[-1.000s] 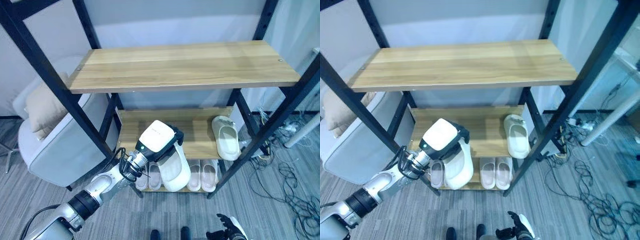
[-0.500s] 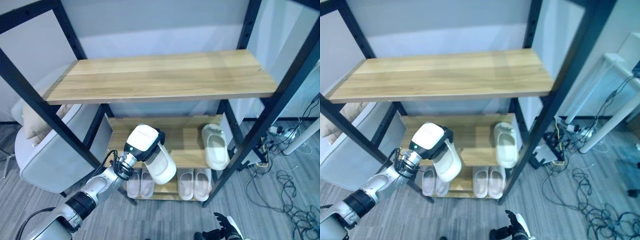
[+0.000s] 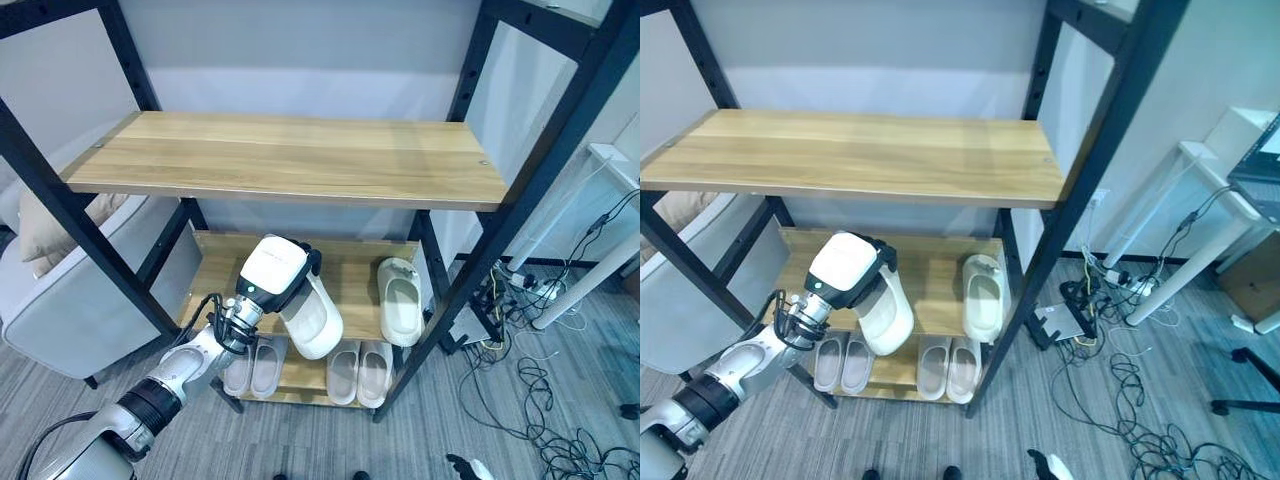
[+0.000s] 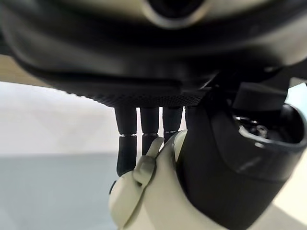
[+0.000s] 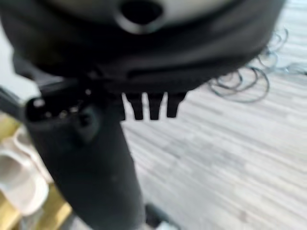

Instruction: Arrange the slippers neatly on the shoe rack.

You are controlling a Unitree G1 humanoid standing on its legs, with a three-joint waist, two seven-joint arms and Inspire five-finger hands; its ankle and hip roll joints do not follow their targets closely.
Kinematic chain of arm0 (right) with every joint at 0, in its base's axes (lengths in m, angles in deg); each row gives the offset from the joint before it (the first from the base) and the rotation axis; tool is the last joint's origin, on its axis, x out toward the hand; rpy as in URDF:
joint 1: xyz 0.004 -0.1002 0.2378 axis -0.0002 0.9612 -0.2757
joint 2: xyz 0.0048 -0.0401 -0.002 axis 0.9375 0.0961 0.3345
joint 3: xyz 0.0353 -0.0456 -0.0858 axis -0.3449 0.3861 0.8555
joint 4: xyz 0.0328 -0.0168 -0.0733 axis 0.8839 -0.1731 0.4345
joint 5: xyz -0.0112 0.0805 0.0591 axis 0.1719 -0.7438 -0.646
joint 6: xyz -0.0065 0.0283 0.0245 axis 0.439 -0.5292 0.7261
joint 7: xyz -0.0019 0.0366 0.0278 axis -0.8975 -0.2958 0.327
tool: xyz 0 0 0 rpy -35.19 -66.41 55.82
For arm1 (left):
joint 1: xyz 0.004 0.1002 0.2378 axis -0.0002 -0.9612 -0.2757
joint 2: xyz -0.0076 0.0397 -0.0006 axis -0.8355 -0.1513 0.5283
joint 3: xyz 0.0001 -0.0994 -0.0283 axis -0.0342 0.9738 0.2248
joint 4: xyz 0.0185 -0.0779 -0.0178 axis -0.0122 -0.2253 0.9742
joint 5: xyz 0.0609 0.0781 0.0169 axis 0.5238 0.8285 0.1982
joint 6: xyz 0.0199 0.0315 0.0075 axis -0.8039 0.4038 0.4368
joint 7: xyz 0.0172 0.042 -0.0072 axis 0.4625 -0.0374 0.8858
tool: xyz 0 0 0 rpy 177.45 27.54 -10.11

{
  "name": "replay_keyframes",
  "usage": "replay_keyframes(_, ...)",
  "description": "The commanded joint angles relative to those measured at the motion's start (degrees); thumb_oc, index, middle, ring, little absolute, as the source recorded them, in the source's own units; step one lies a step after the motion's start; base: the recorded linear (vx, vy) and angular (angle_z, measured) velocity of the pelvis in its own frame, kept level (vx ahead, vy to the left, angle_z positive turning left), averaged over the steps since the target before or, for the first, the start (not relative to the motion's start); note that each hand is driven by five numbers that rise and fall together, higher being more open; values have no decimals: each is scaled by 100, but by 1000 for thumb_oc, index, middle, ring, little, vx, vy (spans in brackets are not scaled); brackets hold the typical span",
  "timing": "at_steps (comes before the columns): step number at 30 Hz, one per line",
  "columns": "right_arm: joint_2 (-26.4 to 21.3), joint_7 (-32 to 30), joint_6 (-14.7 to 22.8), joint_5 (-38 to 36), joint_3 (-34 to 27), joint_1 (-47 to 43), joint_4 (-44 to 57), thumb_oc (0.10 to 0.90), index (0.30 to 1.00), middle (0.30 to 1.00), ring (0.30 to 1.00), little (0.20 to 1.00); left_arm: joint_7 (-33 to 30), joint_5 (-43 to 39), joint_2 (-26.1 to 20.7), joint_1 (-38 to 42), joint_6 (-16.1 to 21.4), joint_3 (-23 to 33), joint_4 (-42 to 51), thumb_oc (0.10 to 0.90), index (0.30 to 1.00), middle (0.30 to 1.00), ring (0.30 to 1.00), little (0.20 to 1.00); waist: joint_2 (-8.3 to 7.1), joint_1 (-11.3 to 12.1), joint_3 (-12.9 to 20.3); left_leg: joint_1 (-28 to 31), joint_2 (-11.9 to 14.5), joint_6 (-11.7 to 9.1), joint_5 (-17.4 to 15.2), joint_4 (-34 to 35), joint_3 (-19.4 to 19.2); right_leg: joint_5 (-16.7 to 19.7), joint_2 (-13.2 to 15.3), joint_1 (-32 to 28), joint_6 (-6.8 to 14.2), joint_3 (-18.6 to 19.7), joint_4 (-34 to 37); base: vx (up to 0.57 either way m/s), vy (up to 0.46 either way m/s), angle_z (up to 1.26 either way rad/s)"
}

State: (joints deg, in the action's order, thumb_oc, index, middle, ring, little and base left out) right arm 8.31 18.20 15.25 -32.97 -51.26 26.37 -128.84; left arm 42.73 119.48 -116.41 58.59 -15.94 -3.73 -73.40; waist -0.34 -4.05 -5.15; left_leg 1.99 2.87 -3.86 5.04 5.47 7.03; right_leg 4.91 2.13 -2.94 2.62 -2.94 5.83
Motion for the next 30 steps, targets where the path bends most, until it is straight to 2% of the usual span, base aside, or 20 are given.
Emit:
replay_keyframes(1, -233, -205, 189, -65, 18, -235, 153, 800, 900, 900, 900, 900, -639, 0, 93, 1214, -142, 234, 86, 400, 300, 300, 300, 300, 254, -49, 345, -447, -104, 183, -218, -98, -215, -797, -127, 39, 286, 164, -83, 14, 69, -7)
replay_keyframes(6, -275, -288, 168, -39, 42, -291, 190, 800, 900, 900, 900, 900, -686, 41, 176, 1696, -207, -46, 14, 400, 300, 300, 300, 300, 414, -161, 243, -707, -145, 201, -210, -47, -346, -704, -57, 461, 397, 207, -83, -45, 93, -8)
replay_keyframes(11, -306, -344, 167, -24, 1, -292, 171, 800, 900, 900, 900, 900, -661, 65, 217, 1925, -173, -170, 0, 400, 300, 300, 300, 300, 473, -250, 255, -921, -195, 214, -287, -47, -415, -718, 20, 690, 464, 231, -83, -19, 83, -13)
replay_keyframes(16, -392, -440, 172, -92, -35, -518, 151, 800, 900, 900, 900, 900, -739, 0, 280, 2537, -245, -506, -367, 400, 300, 300, 300, 300, 561, -391, 135, -1269, -296, 229, -244, -47, -556, -590, 123, 1102, 530, 316, -83, -26, 116, -10)
replay_keyframes(26, -398, -464, 196, -207, -45, -728, 157, 800, 900, 900, 900, 900, -701, 136, 251, 3371, -481, -901, -866, 400, 300, 300, 300, 300, 543, -444, 116, -1796, -392, 259, -210, -47, -730, -410, 213, 1709, 618, 491, -83, 12, 72, -13)
replay_keyframes(30, -427, -461, 227, -252, -36, -831, 218, 800, 900, 900, 900, 900, -716, 206, 189, 3740, -602, -1077, -1123, 400, 300, 300, 300, 300, 473, -465, 15, -1949, -433, 274, -195, -47, -780, -351, 253, 1874, 652, 501, -83, 34, 61, -4)
